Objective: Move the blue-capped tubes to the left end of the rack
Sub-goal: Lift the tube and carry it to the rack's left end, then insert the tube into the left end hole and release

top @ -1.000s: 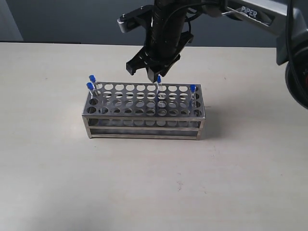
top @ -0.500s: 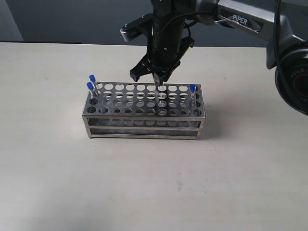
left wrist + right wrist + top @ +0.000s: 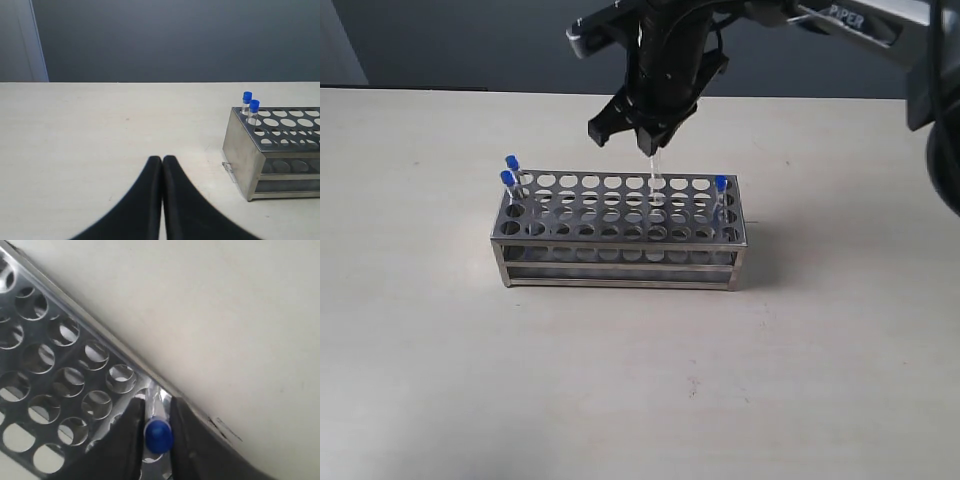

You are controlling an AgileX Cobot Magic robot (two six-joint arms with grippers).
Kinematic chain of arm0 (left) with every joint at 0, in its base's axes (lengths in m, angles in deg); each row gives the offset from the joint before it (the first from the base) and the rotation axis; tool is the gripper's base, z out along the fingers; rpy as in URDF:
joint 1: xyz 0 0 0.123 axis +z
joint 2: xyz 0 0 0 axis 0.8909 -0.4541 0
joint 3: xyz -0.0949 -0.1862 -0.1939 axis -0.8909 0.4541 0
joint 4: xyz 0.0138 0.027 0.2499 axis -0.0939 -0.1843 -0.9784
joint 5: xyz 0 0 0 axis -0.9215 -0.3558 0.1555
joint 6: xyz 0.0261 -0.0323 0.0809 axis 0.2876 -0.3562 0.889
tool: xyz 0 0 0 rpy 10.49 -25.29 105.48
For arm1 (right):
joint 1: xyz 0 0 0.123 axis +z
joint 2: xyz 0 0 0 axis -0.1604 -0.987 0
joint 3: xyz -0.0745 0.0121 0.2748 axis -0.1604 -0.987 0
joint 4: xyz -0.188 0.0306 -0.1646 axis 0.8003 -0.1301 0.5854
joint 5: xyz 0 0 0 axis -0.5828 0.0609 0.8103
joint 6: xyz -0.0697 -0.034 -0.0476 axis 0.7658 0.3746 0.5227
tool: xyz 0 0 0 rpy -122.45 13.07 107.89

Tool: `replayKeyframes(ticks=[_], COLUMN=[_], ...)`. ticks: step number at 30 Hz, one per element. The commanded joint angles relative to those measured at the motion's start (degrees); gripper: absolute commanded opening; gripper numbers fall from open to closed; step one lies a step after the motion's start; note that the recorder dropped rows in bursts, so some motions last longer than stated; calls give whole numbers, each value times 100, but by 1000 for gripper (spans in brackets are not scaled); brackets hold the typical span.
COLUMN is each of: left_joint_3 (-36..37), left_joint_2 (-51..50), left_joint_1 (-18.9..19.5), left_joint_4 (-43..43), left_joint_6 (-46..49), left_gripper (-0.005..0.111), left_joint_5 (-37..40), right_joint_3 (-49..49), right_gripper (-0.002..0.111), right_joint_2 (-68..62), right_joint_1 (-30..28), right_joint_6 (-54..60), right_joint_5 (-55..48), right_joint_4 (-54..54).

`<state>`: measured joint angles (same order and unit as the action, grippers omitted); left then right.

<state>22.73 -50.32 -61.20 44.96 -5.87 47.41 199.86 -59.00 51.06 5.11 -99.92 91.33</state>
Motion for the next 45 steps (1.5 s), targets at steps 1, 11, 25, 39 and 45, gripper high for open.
replayKeyframes(ticks=[1, 11, 25, 39, 45], left_joint_3=[-30, -30, -30, -30, -30], left_joint_2=[-32, -32, -32, -32, -32], left_joint_1=[-36, -36, -36, -36, -36], left_joint_4=[-12, -12, -12, -12, -12], left_joint_6=[3, 3, 3, 3, 3], left_gripper=[1, 1, 1, 1, 1], left_joint_5=[-39, -39, -39, -39, -39], right_joint_3=[60, 60, 83, 842, 842], right_gripper=[-1, -1, -1, -1, -1], right_joint_2=[405, 793, 519, -348, -404], right_joint_1=[-12, -8, 1165, 1165, 1165], right_joint_6=[49, 224, 1425, 1449, 1449], right_joint_5=[42, 42, 535, 415, 653], right_joint_4=[109, -454, -1282, -1146, -1183])
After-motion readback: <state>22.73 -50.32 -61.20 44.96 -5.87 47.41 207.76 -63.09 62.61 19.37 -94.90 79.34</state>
